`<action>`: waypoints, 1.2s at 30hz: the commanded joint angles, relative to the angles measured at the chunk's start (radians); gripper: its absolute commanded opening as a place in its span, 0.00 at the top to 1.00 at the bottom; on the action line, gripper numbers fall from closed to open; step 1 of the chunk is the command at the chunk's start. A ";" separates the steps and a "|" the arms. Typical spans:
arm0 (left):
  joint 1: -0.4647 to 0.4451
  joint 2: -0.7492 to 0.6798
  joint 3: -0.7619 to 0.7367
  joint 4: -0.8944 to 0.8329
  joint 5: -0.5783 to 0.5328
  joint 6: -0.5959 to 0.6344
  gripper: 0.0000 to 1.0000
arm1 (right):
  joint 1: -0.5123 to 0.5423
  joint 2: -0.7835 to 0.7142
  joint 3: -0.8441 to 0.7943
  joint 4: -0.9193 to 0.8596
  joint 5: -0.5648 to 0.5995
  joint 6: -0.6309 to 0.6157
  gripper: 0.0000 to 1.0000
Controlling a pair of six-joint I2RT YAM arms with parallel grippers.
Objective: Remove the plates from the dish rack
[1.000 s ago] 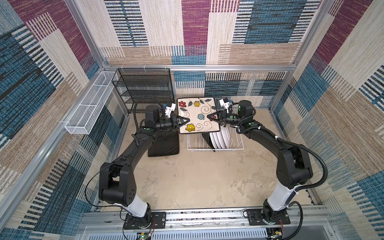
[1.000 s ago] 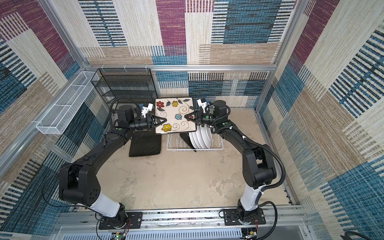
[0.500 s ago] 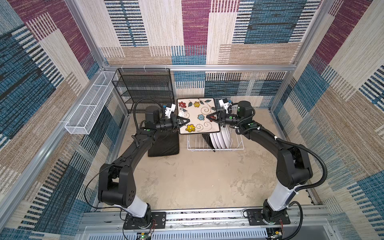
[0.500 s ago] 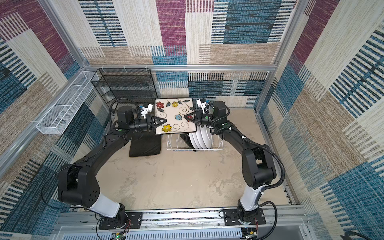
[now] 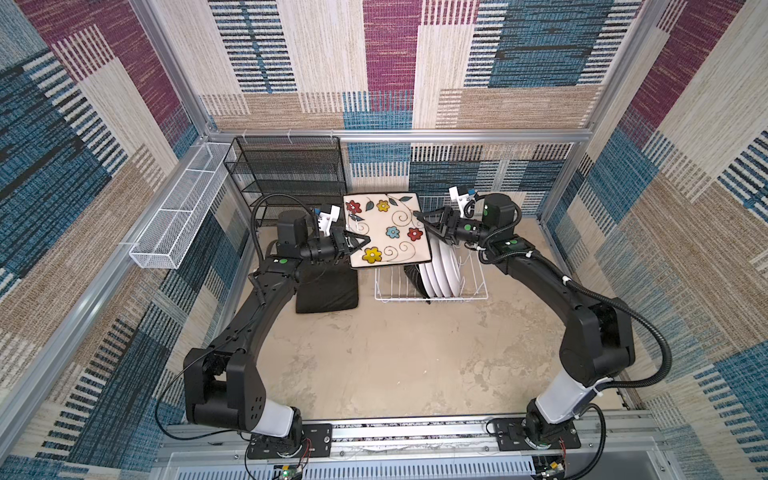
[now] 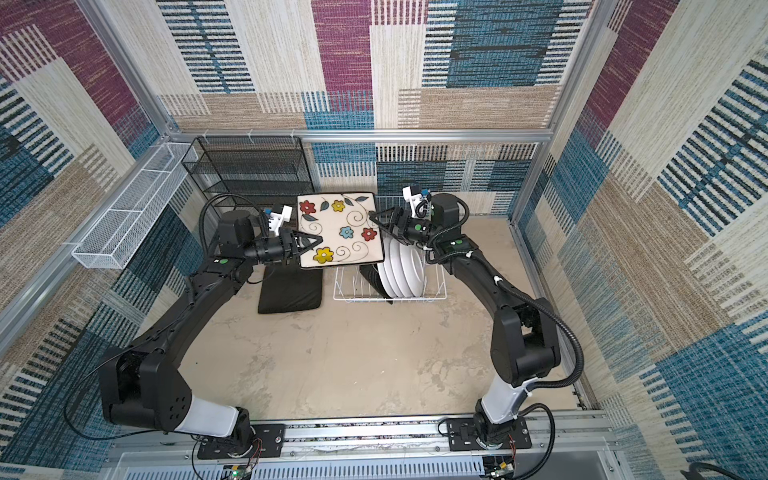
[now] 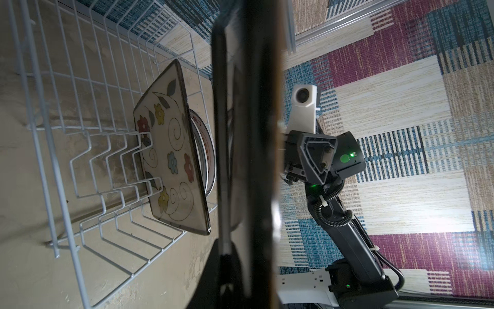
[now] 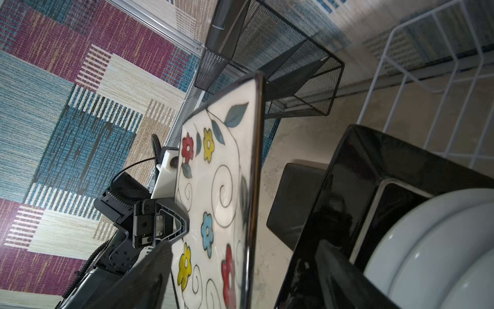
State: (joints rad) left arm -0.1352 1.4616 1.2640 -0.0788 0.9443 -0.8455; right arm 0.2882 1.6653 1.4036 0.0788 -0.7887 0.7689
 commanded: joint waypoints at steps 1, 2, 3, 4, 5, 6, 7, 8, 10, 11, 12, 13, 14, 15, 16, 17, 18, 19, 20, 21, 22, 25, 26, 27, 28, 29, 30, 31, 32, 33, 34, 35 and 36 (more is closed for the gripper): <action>0.010 -0.035 0.053 -0.014 0.026 0.115 1.00 | -0.001 -0.052 0.001 -0.075 0.120 -0.149 0.01; 0.013 -0.042 0.067 -0.055 0.020 0.141 1.00 | 0.000 -0.068 -0.004 -0.084 0.138 -0.177 0.01; 0.018 -0.049 0.084 -0.106 0.008 0.173 1.00 | 0.000 -0.090 -0.012 -0.088 0.155 -0.207 0.01; 0.025 -0.057 0.101 -0.158 -0.004 0.208 1.00 | -0.001 -0.112 -0.020 -0.087 0.167 -0.240 0.01; 0.032 -0.063 0.116 -0.201 -0.015 0.235 1.00 | 0.000 -0.127 -0.021 -0.090 0.175 -0.270 0.01; 0.042 -0.069 0.128 -0.243 -0.022 0.260 1.00 | 0.000 -0.144 -0.022 -0.096 0.180 -0.303 0.01; 0.052 -0.075 0.141 -0.269 -0.025 0.277 1.00 | 0.000 -0.154 -0.019 -0.103 0.181 -0.336 0.01; 0.062 -0.081 0.154 -0.311 -0.032 0.300 1.00 | 0.001 -0.166 -0.017 -0.113 0.179 -0.375 0.01; 0.081 -0.088 0.189 -0.406 -0.058 0.363 1.00 | 0.006 -0.187 -0.018 -0.134 0.184 -0.442 0.01; 0.088 -0.092 0.210 -0.461 -0.084 0.403 1.00 | 0.010 -0.197 -0.019 -0.150 0.192 -0.483 0.01; 0.096 -0.095 0.232 -0.520 -0.107 0.436 1.00 | 0.019 -0.206 -0.018 -0.169 0.205 -0.523 0.01; 0.102 -0.096 0.245 -0.554 -0.122 0.464 1.00 | 0.027 -0.214 -0.018 -0.185 0.218 -0.558 0.01; 0.112 -0.097 0.256 -0.582 -0.132 0.482 1.00 | 0.039 -0.223 -0.021 -0.204 0.240 -0.596 0.01; 0.123 -0.097 0.267 -0.613 -0.144 0.500 1.00 | 0.058 -0.230 -0.023 -0.221 0.270 -0.635 0.01; 0.132 -0.097 0.274 -0.634 -0.151 0.512 1.00 | 0.072 -0.236 -0.027 -0.233 0.294 -0.666 0.01; 0.141 -0.098 0.285 -0.659 -0.161 0.527 1.00 | 0.090 -0.244 -0.034 -0.244 0.320 -0.696 0.01; 0.152 -0.098 0.296 -0.685 -0.173 0.547 1.00 | 0.107 -0.251 -0.041 -0.254 0.345 -0.726 0.01; 0.162 -0.096 0.308 -0.712 -0.182 0.567 1.00 | 0.120 -0.256 -0.048 -0.258 0.361 -0.747 0.01; 0.174 -0.094 0.323 -0.745 -0.193 0.590 1.00 | 0.131 -0.264 -0.058 -0.261 0.375 -0.769 0.01; 0.188 -0.092 0.337 -0.774 -0.205 0.615 1.00 | 0.139 -0.272 -0.071 -0.257 0.384 -0.787 0.01; 0.200 -0.092 0.345 -0.794 -0.213 0.634 1.00 | 0.144 -0.280 -0.083 -0.253 0.385 -0.799 0.01; 0.241 -0.096 0.353 -0.841 -0.235 0.681 1.00 | 0.159 -0.298 -0.107 -0.257 0.386 -0.837 0.01; 0.254 -0.095 0.351 -0.851 -0.240 0.691 1.00 | 0.165 -0.300 -0.111 -0.263 0.391 -0.846 0.01; 0.266 -0.094 0.351 -0.864 -0.247 0.701 1.00 | 0.171 -0.302 -0.115 -0.270 0.398 -0.853 0.01; 0.273 -0.090 0.349 -0.872 -0.251 0.712 1.00 | 0.177 -0.303 -0.121 -0.275 0.404 -0.857 0.01; 0.280 -0.087 0.342 -0.877 -0.253 0.723 1.00 | 0.183 -0.305 -0.129 -0.277 0.410 -0.864 0.01; 0.284 -0.082 0.334 -0.877 -0.260 0.731 1.00 | 0.189 -0.307 -0.138 -0.278 0.415 -0.870 0.01; 0.285 -0.076 0.327 -0.878 -0.267 0.737 1.00 | 0.193 -0.310 -0.144 -0.280 0.421 -0.876 0.01; 0.287 -0.066 0.320 -0.877 -0.270 0.746 1.00 | 0.196 -0.311 -0.151 -0.280 0.437 -0.883 0.01; 0.289 -0.054 0.314 -0.877 -0.270 0.753 1.00 | 0.198 -0.312 -0.155 -0.284 0.451 -0.892 0.01; 0.290 -0.044 0.309 -0.877 -0.271 0.758 1.00 | 0.199 -0.315 -0.157 -0.289 0.461 -0.898 0.01; 0.292 -0.032 0.303 -0.877 -0.271 0.764 1.00 | 0.200 -0.317 -0.157 -0.292 0.471 -0.902 0.01; 0.295 -0.019 0.298 -0.877 -0.271 0.771 1.00 | 0.200 -0.320 -0.157 -0.297 0.479 -0.906 0.01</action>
State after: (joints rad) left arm 0.1528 1.4261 1.5658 -1.0100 0.6281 -0.1291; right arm 0.4862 1.3571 1.2476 -0.2169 -0.3542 -0.1032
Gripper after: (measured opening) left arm 0.146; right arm 0.993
